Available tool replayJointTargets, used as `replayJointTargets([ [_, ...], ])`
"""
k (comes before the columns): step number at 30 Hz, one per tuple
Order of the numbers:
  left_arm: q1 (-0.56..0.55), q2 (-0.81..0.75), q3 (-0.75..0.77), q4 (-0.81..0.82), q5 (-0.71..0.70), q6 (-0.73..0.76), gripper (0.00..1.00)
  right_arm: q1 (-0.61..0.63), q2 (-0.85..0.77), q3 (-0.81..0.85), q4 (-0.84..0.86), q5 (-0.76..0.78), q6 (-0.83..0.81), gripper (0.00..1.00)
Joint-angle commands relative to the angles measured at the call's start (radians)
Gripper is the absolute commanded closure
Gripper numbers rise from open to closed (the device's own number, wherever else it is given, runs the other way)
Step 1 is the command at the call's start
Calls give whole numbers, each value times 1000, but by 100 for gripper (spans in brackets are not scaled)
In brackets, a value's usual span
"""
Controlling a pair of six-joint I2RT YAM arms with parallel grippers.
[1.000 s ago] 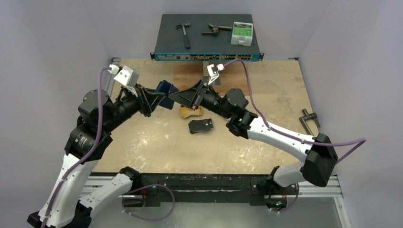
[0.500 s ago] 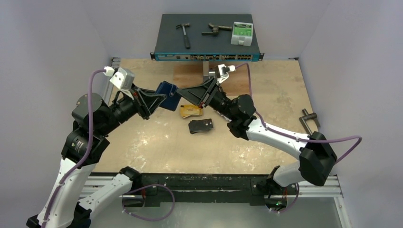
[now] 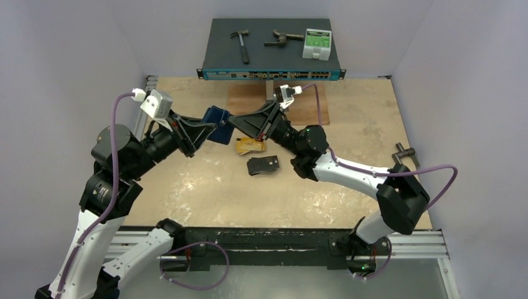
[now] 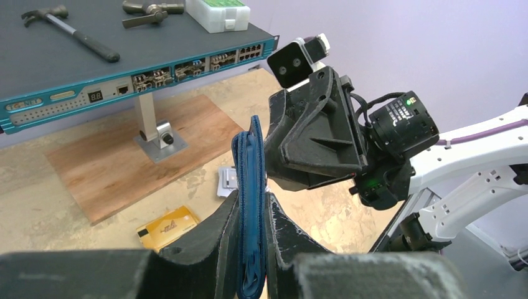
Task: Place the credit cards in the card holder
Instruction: Open the card holder.
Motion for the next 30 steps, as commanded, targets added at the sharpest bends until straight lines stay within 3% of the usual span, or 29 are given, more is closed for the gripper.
replayJointTargets([
  [1, 4, -1, -10, 39, 59, -33, 100, 35, 53, 69, 137, -42, 46, 77],
  [6, 8, -6, -23, 42, 68, -38, 100, 57, 88, 115, 172, -69, 47, 97],
  [9, 8, -9, -32, 42, 73, -38, 100, 60, 89, 128, 177, -81, 41, 96],
  [14, 12, -17, -46, 43, 76, -32, 100, 75, 96, 177, 179, -130, 29, 84],
  [18, 10, -21, -55, 35, 77, -4, 100, 90, 88, 197, 102, -124, 5, 100],
  [24, 10, -44, -97, 7, 81, 115, 100, 90, 92, 179, 121, -128, 83, 100],
  [30, 10, -78, -146, -11, 10, 219, 100, 71, 143, 144, 388, -179, 278, 100],
])
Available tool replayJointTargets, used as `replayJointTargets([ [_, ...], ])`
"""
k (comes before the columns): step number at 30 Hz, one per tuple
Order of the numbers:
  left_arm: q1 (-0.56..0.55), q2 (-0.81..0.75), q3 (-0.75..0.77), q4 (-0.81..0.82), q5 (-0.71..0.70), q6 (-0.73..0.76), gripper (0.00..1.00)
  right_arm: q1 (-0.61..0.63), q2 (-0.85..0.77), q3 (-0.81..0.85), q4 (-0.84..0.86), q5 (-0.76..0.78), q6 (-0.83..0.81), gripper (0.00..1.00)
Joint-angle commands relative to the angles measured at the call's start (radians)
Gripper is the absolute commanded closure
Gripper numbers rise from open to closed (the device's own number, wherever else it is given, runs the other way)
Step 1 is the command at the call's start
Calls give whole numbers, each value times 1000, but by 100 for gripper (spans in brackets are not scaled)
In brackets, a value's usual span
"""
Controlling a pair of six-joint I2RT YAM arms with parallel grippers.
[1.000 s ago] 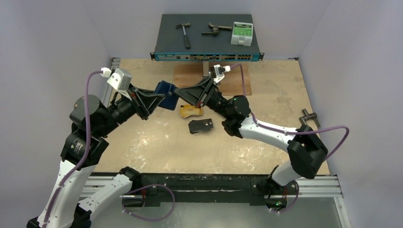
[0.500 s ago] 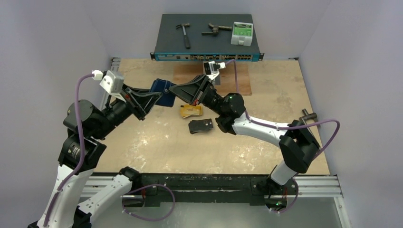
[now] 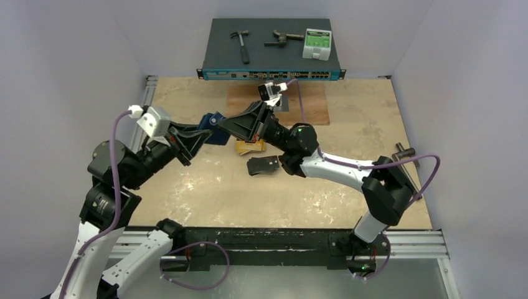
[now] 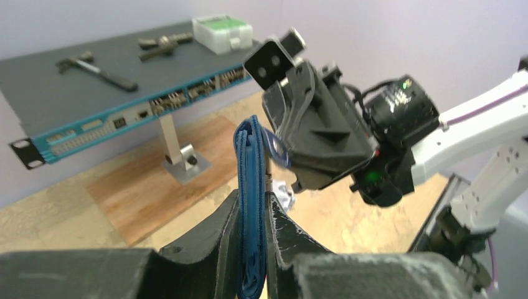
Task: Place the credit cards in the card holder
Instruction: Open the card holder, then place the card holder at the corner of the board.
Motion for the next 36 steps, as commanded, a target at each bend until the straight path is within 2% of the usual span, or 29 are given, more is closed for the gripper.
replayJointTargets([
  [1, -6, 19, -64, -105, 5, 113, 100, 27, 37, 14, 314, -115, 211, 100],
  [3, -6, 12, -77, -103, -1, 148, 100, 19, 57, -8, 376, -96, 269, 100],
  [5, -6, 9, -87, -106, -8, 178, 100, 9, 44, -20, 360, -106, 264, 100],
  [9, -5, 4, -79, -126, 15, 225, 100, -35, -100, -73, 97, -162, 89, 100],
  [10, -6, 4, -76, -133, 32, 223, 100, -55, -162, -88, -28, -172, -26, 91],
  [12, -5, 13, -61, -163, 74, 211, 100, -77, -297, -84, -349, -144, -284, 63],
  [14, -5, 28, -48, -190, 108, 169, 100, -60, -414, 7, -810, 3, -626, 46],
  [15, -6, 36, -46, -196, 120, 152, 100, -41, -446, 53, -974, 72, -751, 42],
  [17, -6, 51, -42, -208, 147, 123, 100, -28, -488, 106, -1159, 134, -885, 29],
  [19, -5, 62, -41, -206, 169, 103, 100, -16, -515, 98, -1195, 153, -957, 22],
  [27, -6, 119, -7, -231, 380, 130, 100, 110, -467, 224, -1529, 242, -1319, 7],
  [31, -6, 157, -11, -248, 434, 142, 100, 182, -391, 302, -1676, 334, -1423, 9],
  [36, -4, 167, -19, -244, 422, 148, 100, 252, -341, 327, -1734, 459, -1460, 15],
])
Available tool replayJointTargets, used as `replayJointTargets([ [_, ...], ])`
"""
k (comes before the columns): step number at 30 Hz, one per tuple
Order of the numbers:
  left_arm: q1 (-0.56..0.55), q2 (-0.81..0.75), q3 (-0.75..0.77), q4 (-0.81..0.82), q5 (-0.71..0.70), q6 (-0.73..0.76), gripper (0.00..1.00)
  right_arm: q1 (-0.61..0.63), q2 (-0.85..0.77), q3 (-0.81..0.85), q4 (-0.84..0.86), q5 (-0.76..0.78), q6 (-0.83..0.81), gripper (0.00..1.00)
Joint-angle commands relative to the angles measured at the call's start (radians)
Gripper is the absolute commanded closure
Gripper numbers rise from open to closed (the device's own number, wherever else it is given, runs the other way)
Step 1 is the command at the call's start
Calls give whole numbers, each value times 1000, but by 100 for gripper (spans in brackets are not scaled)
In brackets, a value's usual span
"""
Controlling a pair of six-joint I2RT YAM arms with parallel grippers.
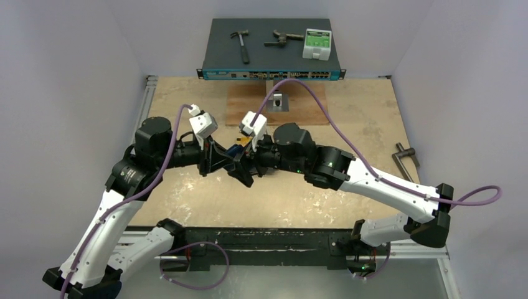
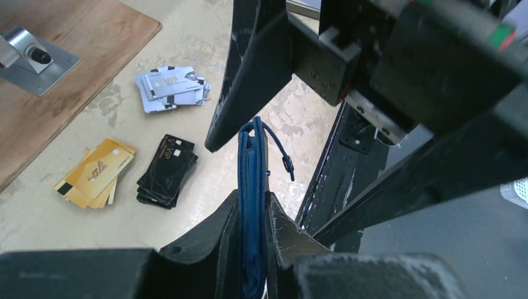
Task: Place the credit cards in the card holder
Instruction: Place the card holder at the corner of the board.
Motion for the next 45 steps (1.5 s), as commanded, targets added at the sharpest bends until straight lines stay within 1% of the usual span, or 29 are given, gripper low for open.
replayJointTargets([
  [1, 2, 1, 29, 13, 47, 15, 100, 48, -12, 71, -104, 162, -110, 16],
  [6, 2, -7, 22, 7, 60, 6, 100, 66, -38, 67, -130, 269, -126, 22],
  [9, 2, -7, 21, -8, 77, -1, 100, 67, -62, 56, -105, 375, -131, 33],
  [12, 2, -11, 24, -15, 92, -7, 100, 67, -74, 50, -61, 444, -141, 38],
  [18, 2, -15, 38, -27, 108, -15, 100, 86, -65, 60, -26, 572, -191, 43],
  [20, 2, -16, 38, -31, 113, -17, 100, 89, -68, 61, -26, 590, -200, 44],
  [25, 3, -20, 33, -34, 125, -16, 100, 89, -73, 66, -39, 559, -197, 48],
  [33, 2, -19, 42, -24, 132, -25, 100, 89, -68, 94, -80, 433, -190, 62],
  [34, 2, -19, 44, -23, 134, -25, 100, 89, -70, 91, -83, 420, -189, 65],
  [36, 2, -22, 46, -24, 138, -21, 100, 89, -81, 81, -85, 399, -187, 76],
  [39, 2, -24, 43, -24, 138, -10, 100, 88, -107, 57, -86, 341, -180, 89],
  [41, 2, -24, 41, -24, 137, -10, 100, 89, -121, 43, -106, 310, -161, 94],
  [42, 2, -22, 43, -26, 138, -10, 100, 87, -125, 37, -118, 306, -161, 94],
  [44, 2, -20, 43, -24, 143, -11, 100, 89, -126, 31, -142, 299, -156, 83],
  [45, 2, -19, 44, -22, 145, -13, 100, 89, -123, 32, -149, 298, -155, 80],
])
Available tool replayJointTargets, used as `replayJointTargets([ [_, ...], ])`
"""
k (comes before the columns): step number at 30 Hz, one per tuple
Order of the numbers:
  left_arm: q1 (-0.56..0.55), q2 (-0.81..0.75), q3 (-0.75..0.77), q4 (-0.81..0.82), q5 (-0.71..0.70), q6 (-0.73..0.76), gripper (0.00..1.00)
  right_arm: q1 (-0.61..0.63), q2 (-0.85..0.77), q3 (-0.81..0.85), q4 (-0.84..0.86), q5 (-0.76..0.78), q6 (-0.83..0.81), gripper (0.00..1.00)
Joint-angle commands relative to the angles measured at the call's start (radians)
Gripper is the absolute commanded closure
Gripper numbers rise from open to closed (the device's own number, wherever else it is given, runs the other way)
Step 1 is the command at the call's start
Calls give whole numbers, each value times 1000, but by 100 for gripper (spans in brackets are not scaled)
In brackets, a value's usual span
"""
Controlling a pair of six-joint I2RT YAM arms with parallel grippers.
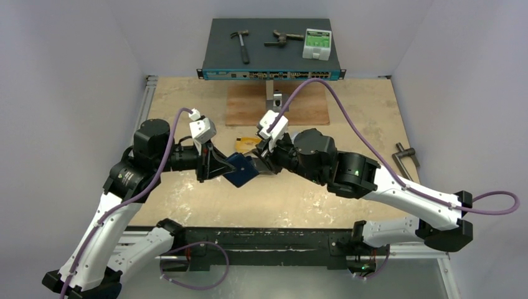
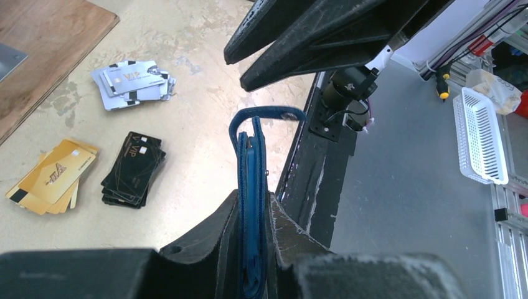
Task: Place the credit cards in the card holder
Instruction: Place the card holder at the corner of the board.
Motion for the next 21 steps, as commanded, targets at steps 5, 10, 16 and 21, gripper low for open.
replayJointTargets([
  [5, -3, 1, 55, 29, 45, -17, 100, -5, -11, 3, -48, -51, 12, 64],
  [10, -3, 2, 52, 23, 50, -17, 100, -5, -23, 21, -21, -70, 11, 41],
  [16, -3, -2, 47, 20, 38, -10, 100, -5, -88, 19, -4, -104, 12, 32],
  [21, -3, 11, 56, 18, 27, -8, 100, -2, 3, 80, -102, -189, 12, 29],
])
